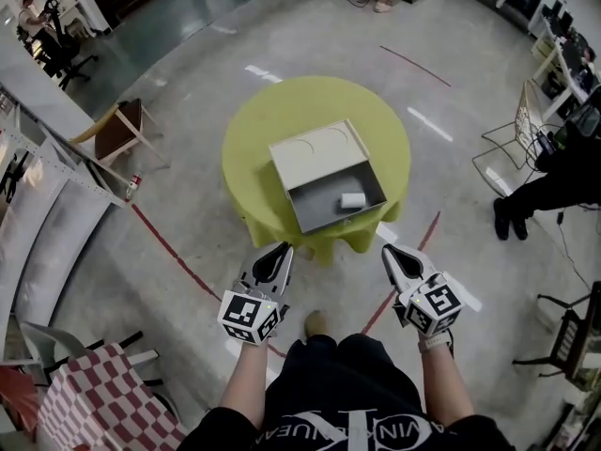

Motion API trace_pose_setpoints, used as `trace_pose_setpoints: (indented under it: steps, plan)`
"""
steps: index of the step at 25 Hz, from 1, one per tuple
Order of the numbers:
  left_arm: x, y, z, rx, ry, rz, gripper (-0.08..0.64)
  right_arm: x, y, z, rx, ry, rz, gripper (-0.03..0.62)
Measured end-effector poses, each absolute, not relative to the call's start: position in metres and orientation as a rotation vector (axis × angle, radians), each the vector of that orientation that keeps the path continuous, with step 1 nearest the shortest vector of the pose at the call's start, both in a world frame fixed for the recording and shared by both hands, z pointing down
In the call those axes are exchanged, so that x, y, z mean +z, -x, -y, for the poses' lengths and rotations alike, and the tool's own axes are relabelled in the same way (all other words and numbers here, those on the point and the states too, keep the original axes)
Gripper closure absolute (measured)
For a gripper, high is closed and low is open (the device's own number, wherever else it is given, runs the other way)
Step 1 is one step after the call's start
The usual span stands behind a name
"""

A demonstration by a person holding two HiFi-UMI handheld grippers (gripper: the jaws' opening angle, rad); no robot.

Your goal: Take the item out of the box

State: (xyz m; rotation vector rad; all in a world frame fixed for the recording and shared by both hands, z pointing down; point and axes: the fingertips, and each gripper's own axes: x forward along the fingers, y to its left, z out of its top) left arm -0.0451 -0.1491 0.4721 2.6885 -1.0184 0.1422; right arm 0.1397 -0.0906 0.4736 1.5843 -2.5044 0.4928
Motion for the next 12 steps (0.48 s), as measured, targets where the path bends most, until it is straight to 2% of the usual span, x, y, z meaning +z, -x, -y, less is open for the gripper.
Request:
trace_pose_setpoints:
  steps: [12]
  plan:
    - [0.499,0.033,0.168,0.182,-2.641,0.995,0.529,0.495,-0.144,0.133,0.417,-1.452,2.413,0.588]
